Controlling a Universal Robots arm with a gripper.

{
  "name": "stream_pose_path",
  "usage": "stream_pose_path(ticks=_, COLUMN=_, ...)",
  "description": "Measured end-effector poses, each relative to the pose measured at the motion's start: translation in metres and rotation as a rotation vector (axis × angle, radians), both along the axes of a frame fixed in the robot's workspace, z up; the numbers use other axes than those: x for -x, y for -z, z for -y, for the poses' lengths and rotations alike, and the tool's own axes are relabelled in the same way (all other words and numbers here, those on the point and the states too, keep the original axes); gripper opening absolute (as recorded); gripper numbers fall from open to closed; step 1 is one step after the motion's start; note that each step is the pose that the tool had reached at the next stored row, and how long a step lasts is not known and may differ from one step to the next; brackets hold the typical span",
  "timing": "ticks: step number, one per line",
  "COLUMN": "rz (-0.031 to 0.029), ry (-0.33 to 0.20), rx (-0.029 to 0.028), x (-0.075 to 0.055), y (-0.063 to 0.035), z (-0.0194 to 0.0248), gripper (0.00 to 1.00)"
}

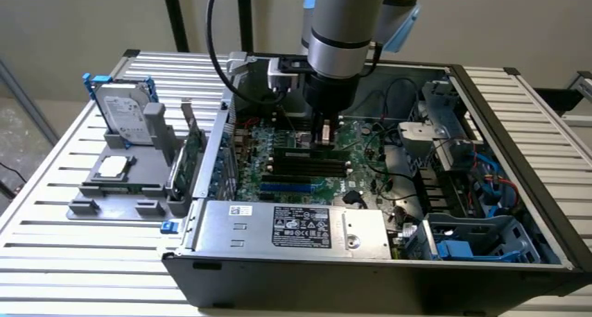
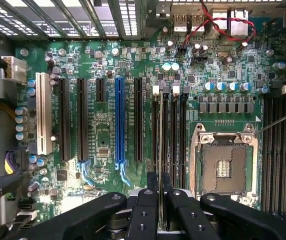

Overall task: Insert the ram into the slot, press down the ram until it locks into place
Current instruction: 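Insert the ram into the slot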

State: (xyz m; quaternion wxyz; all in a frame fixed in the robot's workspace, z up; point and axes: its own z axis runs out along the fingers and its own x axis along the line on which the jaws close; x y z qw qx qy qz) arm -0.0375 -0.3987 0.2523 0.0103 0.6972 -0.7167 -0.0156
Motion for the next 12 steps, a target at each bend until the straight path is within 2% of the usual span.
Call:
stream_pose_path(ticks=7, rz=-0.0001, ry=-0.003, rx=0.0001, x=0.0, y=0.0127, z=-0.001, gripper=0.14)
stream_pose_path(ticks=12, rz=-0.0001, ry=-0.003, rx=0.0001, x=-0.001, y=0.017, z=-0.001, gripper=0.14)
